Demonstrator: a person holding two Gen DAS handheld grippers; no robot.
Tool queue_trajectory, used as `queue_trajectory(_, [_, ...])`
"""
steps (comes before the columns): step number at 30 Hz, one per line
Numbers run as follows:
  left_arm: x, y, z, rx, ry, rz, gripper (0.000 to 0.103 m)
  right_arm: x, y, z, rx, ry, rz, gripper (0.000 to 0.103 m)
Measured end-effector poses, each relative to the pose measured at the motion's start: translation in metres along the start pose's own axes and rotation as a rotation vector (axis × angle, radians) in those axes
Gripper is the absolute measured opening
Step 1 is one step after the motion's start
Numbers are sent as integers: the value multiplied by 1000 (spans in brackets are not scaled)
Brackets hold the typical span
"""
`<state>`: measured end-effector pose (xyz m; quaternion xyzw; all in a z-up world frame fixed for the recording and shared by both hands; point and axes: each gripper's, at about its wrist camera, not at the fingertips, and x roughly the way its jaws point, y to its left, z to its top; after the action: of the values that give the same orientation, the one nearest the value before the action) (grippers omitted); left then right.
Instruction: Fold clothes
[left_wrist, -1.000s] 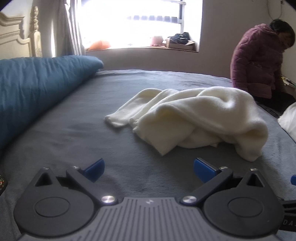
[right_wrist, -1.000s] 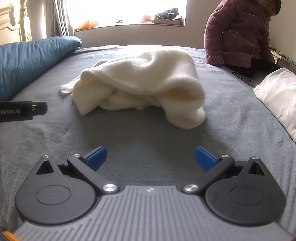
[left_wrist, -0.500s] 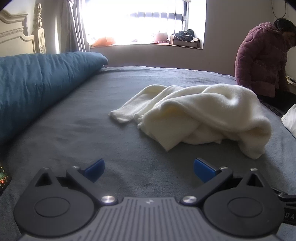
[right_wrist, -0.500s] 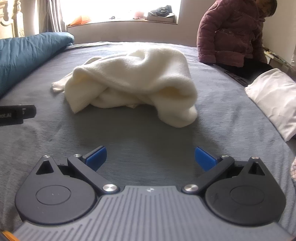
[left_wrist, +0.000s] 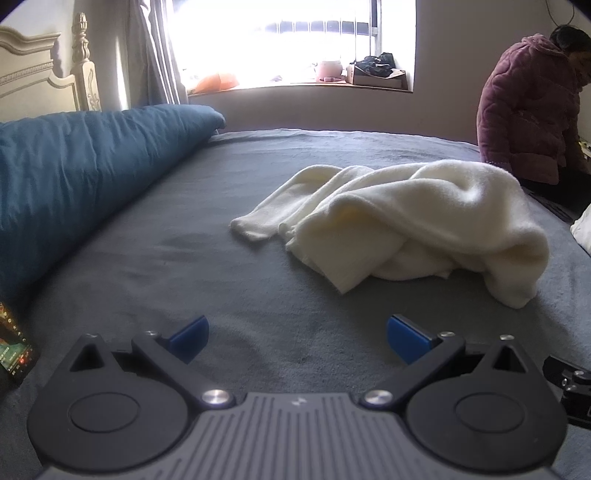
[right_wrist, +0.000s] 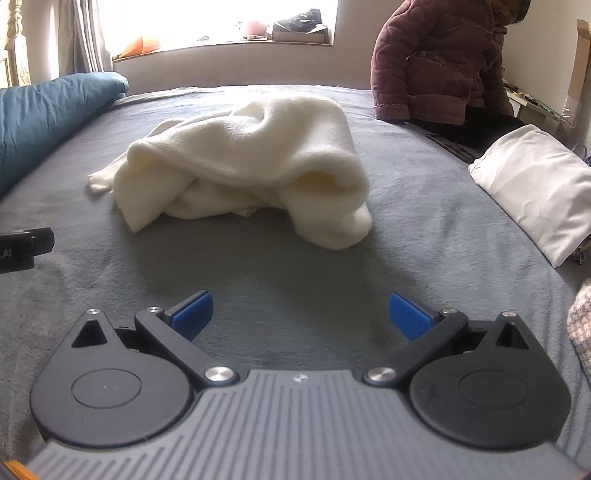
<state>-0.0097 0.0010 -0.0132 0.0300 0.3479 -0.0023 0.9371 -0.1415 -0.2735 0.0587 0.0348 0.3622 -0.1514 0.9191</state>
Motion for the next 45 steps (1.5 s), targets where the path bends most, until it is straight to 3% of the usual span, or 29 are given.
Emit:
queue_trajectory(17, [4,1,-1,1,3,20,103,4,-1,-1,9,19,-21,102])
queue_trajectory(31, [20,-4,-8,11,-28,-94,103,8,-9,-7,18,-79,49,102])
queue_trajectory(38, [39,-17,-6,113,-78,-105,103,16,-11,-6,-102,-235,83,102])
queue_trajectory(45, [75,-11,-3,137,-103,-103,103,44,-15,23,-314,-279,68,102])
